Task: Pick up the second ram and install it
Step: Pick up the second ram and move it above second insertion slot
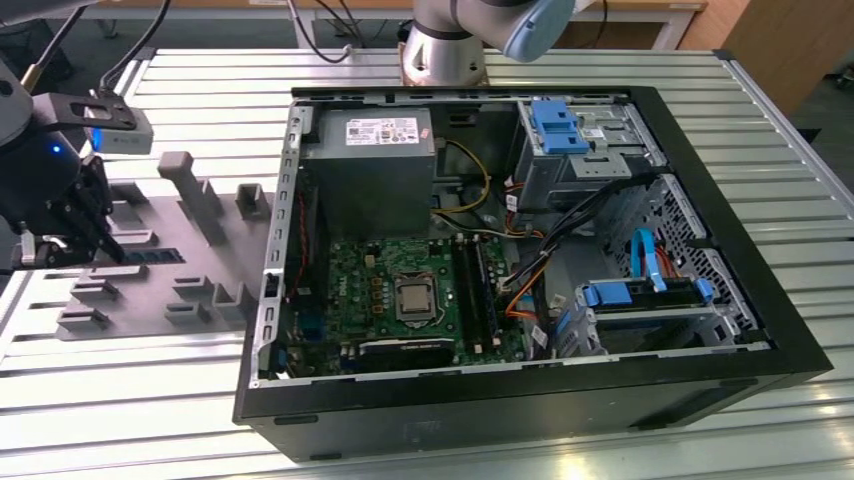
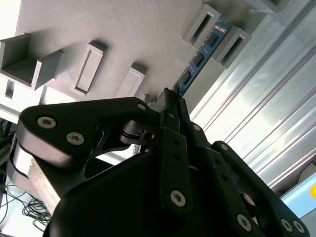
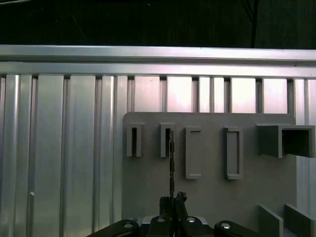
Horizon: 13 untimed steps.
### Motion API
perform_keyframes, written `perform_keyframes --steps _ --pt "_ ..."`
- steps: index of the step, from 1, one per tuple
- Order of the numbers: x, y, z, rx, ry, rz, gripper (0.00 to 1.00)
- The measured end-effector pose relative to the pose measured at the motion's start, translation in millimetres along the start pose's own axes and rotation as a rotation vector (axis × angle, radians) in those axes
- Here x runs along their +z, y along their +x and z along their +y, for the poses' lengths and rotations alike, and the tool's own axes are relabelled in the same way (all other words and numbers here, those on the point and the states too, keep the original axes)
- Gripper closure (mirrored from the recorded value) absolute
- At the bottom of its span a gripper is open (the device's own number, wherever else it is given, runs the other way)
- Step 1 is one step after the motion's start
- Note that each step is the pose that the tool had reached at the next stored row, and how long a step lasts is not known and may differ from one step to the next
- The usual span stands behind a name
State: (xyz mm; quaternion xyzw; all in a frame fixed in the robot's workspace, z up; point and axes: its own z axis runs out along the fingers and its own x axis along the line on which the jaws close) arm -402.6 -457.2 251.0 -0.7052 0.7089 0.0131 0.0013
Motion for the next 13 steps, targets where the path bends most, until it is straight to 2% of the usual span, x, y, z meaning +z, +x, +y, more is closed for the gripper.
perform_keyframes --steps 13 --pt "-10.5 -0.3 0.2 0.000 -0.0001 0.0000 0.86"
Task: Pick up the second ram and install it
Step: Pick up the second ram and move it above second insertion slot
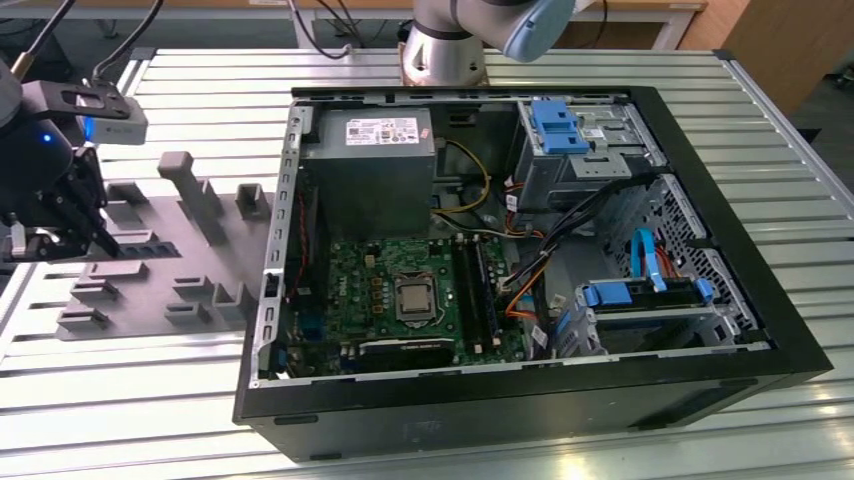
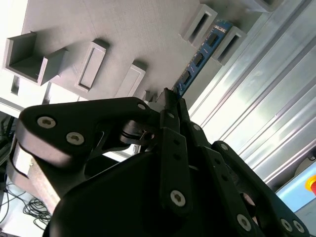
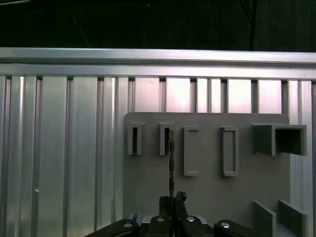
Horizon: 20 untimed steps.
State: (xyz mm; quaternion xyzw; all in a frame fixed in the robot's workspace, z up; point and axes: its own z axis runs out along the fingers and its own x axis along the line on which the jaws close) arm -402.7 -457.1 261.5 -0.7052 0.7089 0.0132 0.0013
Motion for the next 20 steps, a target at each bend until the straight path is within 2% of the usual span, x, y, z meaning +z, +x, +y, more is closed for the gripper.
perform_keyframes --steps 20 --pt "-17.4 -0.9 0.3 0.000 0.0000 0.0000 0.86"
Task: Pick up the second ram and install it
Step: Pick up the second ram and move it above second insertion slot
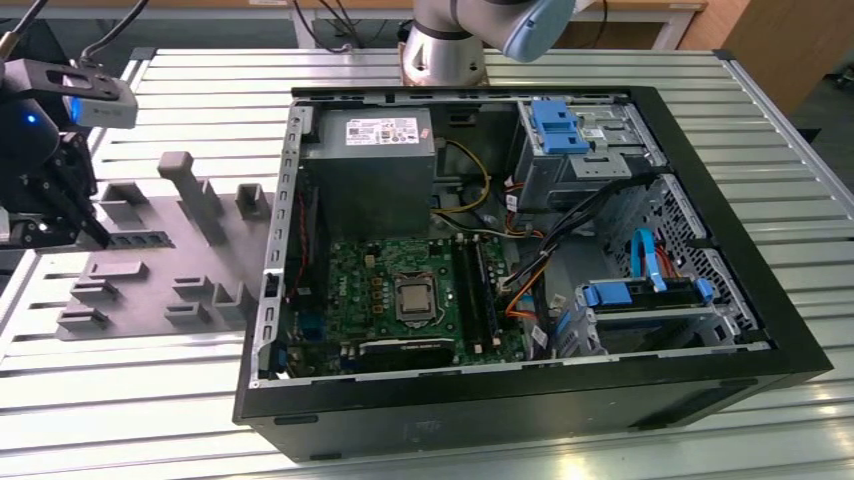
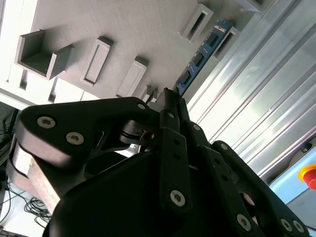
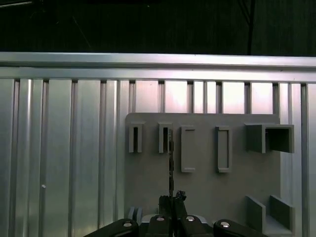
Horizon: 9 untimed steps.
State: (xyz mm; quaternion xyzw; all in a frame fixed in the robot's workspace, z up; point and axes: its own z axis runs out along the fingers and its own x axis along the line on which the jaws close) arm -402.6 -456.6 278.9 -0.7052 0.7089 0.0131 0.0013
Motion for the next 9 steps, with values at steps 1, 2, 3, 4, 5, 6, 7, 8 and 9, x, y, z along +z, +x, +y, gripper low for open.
perform_keyframes --steps 1,2,3,4,5,6,7,8,9 --pt "-0.7 0.0 0.0 0.000 0.0000 0.0000 0.86" --pt "-1.6 -0.1 0.0 0.000 0.0000 0.0000 0.86" --pt "-2.4 -0.1 0.0 0.000 0.0000 0.0000 0.86" --pt "-3.1 -0.1 0.1 0.000 0.0000 0.0000 0.86" --pt "-4.1 -0.2 0.1 0.000 0.0000 0.0000 0.86" --pt "-5.0 -0.2 0.1 0.000 0.0000 0.0000 0.86" --pt "-6.0 -0.3 0.1 0.000 -0.0001 0.0001 0.86" --pt "-7.0 -0.4 0.1 0.000 -0.0001 0.0000 0.86" --pt "-8.0 -0.4 0.2 0.000 -0.0001 0.0001 0.86"
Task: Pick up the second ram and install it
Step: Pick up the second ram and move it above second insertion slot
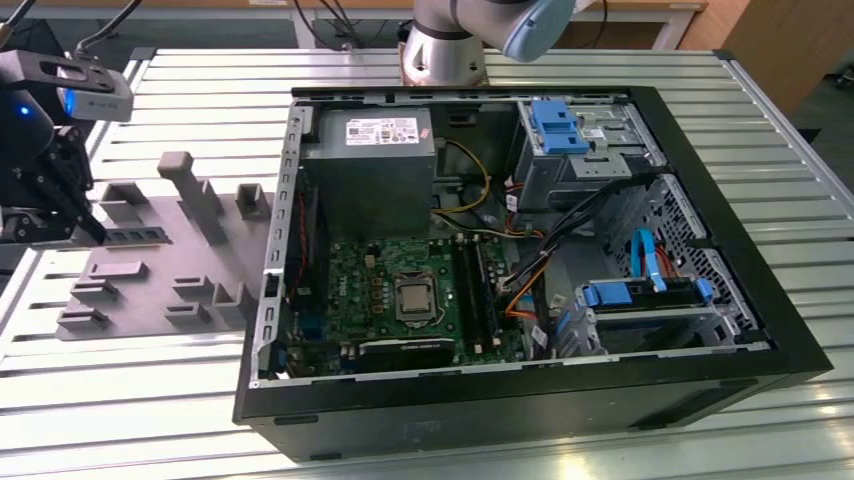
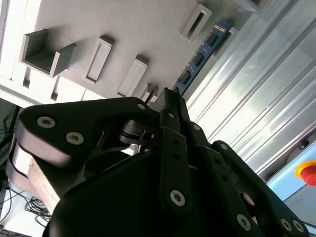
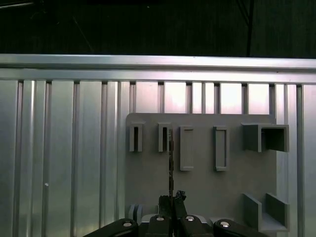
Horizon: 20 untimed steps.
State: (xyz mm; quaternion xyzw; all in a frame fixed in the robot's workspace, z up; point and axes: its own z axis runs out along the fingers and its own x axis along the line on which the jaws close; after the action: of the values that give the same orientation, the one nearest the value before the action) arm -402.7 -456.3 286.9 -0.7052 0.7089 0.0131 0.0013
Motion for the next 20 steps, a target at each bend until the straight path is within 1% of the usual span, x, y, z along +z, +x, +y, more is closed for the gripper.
perform_keyframes --steps 20 --pt "-18.0 -0.7 0.3 0.000 0.0000 -0.0001 0.86"
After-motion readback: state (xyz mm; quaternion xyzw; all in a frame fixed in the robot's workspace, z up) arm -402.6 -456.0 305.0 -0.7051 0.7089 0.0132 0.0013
